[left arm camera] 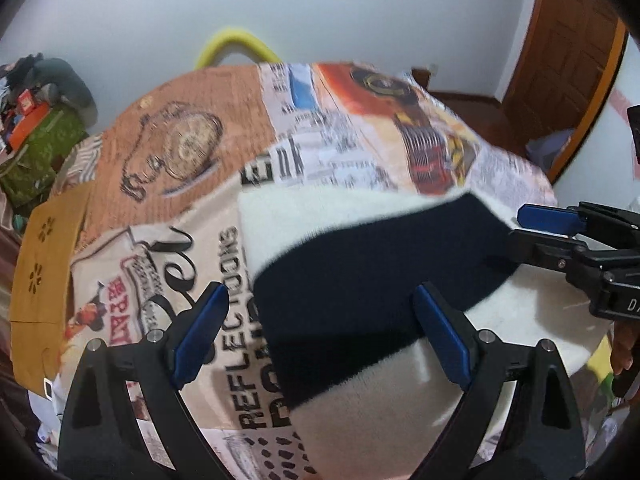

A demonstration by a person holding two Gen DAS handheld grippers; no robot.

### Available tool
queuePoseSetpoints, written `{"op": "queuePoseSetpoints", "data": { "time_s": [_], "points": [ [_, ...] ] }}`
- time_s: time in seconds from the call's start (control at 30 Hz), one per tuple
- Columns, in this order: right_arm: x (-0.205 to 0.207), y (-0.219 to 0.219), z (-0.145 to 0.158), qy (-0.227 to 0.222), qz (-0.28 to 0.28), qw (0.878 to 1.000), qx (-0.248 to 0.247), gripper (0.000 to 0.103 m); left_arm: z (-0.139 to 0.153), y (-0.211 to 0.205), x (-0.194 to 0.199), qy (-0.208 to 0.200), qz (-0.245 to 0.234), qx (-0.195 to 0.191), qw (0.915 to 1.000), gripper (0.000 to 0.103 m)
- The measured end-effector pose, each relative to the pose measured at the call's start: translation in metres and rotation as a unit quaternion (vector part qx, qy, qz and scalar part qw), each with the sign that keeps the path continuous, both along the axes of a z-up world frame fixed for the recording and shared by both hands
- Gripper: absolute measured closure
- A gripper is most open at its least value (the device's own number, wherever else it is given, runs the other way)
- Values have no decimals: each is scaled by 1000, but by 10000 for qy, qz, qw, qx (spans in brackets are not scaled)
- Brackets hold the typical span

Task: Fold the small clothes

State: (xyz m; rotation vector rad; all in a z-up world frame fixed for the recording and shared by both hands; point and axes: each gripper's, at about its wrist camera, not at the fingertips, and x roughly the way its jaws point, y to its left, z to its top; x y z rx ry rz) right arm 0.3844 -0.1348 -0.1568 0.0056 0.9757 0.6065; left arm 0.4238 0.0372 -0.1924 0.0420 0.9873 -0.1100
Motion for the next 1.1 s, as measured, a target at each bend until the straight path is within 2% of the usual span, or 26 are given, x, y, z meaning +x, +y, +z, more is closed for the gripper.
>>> {"op": "queuePoseSetpoints", "data": {
  "time_s": [0.13,0.3,0.4,0.6,0.9,1.0,1.1],
  "points": [
    [-19,-13,-21,112,12,9998,-179,56,-18,-4,-8,127,-89,-92,9998,8],
    [-49,-25,-31,-68,-23,9990,-438,55,-28,-3,-20,193,-83,-281,9994,7],
    [-55,-33,-35,66,-86,9995,-283,53,-32,0,-29,163,-42,-309,9994,2],
    [-68,-49,-33,181,-223,9996,4,52,-25,11,-49,113,-24,-549,9984,2],
    [-67,-62,-8,-121,-443,9988,-182,24,14,31,-69,-391,26,-110,9992,0],
    [-60,-65,-1,-192,-553,9983,-72,23,20,44,-57,-416,243,-175,9987,0],
    [-49,-65,1,-129,-656,9977,104,19,16,57,-36,-198,428,-517,9975,0]
  ]
}}
